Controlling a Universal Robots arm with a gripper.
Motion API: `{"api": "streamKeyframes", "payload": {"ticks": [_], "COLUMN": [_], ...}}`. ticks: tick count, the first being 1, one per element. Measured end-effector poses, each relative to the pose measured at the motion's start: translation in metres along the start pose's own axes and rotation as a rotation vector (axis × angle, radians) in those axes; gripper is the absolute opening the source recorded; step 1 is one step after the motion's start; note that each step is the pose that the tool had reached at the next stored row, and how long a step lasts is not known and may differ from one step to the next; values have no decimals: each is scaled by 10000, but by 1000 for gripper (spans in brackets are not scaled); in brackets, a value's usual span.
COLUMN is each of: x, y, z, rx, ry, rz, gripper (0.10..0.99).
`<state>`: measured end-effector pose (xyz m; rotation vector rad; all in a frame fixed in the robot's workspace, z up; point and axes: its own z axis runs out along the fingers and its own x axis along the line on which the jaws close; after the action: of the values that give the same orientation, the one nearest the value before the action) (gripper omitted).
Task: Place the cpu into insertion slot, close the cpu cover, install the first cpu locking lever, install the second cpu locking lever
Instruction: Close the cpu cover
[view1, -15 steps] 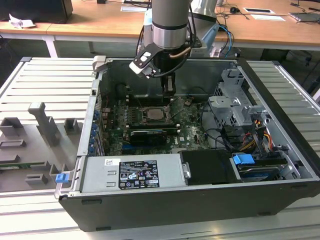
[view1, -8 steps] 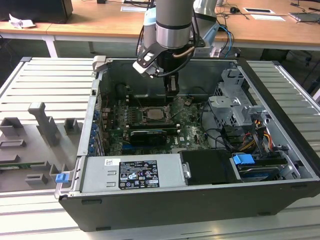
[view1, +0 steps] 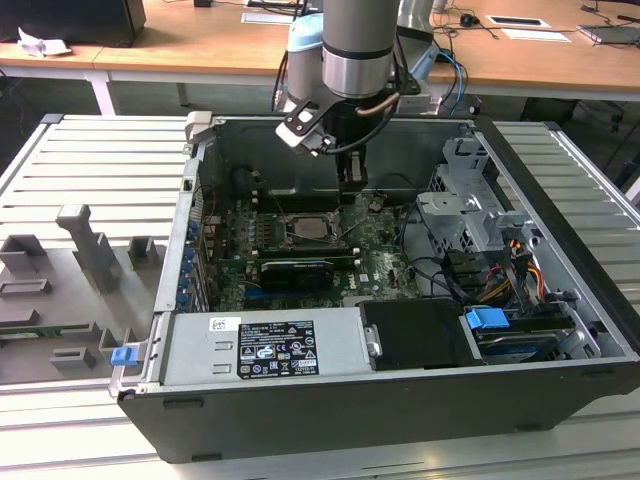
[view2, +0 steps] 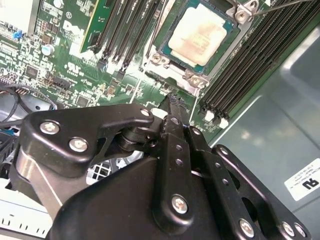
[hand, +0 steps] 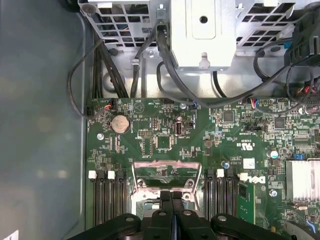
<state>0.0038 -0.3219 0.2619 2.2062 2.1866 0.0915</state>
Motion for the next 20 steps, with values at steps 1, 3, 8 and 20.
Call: {"api": "streamKeyframes", "payload": {"ticks": [1, 3, 8, 20], "x": [0, 0, 1, 2], "y": [18, 30, 89, 266], "z": [1, 2, 6, 22], "rx": [0, 0, 0, 4], "ry": [0, 0, -1, -1], "rz": [0, 0, 2, 1], "gripper": [106, 106, 106, 106]}}
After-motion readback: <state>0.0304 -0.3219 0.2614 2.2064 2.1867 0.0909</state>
